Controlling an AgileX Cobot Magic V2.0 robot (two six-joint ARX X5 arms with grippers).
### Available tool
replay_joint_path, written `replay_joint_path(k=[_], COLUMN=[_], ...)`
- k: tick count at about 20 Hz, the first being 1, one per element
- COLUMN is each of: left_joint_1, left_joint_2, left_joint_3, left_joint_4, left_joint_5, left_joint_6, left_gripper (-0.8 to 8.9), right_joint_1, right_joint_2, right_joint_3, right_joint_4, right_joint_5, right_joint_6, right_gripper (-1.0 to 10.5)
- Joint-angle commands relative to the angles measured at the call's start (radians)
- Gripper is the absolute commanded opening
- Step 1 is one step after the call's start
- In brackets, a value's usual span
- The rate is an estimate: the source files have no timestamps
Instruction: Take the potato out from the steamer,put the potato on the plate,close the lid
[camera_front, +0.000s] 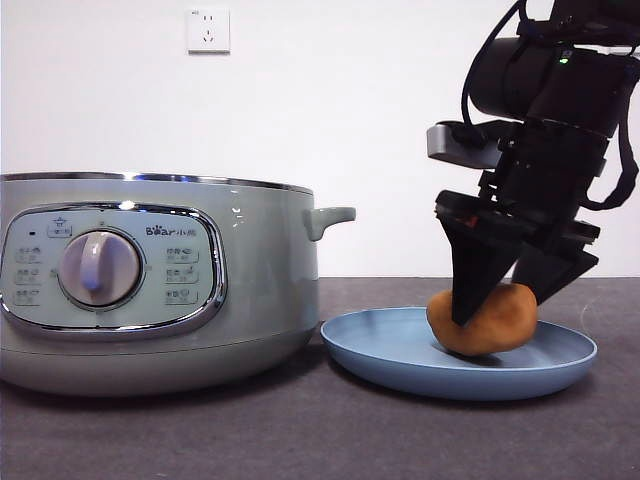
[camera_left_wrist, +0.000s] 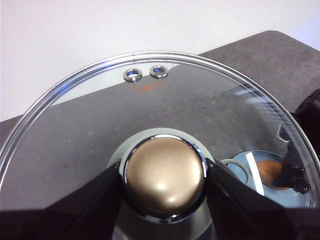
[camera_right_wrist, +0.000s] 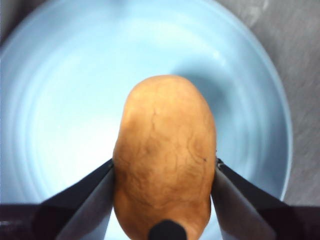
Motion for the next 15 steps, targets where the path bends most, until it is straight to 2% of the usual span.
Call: replay_joint_path(k=[1,4,5,13,15], left_joint_1=[0.000,0.000,0.000,0.000,0.000], left_joint_2=[-0.002,0.005,0.008,0.024,0.024], left_joint_3=[0.013,0.013,0.013,0.013,0.013], left_joint_4=[0.056,0.057,0.056,0.057,0.057], left_joint_5=[-0.001,-0.001,-0.001,-0.001,-0.001], left_joint_6=[0.000,0.000,0.000,0.002,0.002], left_gripper=[-0.09,-0.09,-0.09,-0.09,-0.09], right_joint_1=[0.000,-0.002,-0.002,-0.013,-0.016], right_joint_2=[0.022,0.018,0.018,0.016,0.010], right_joint_3=[-0.008,-0.008,-0.008,-0.008,-0.002], right_joint_4=[0.007,0.010,0.013,0.027,0.030], right_joint_5=[-0.030,-0.033,-0.032,-0.029,-0.028], right_joint_6=[0.008,0.008,0.011,0.026,0.026], right_gripper=[0.2,2.9,3.4,3.6,4.5])
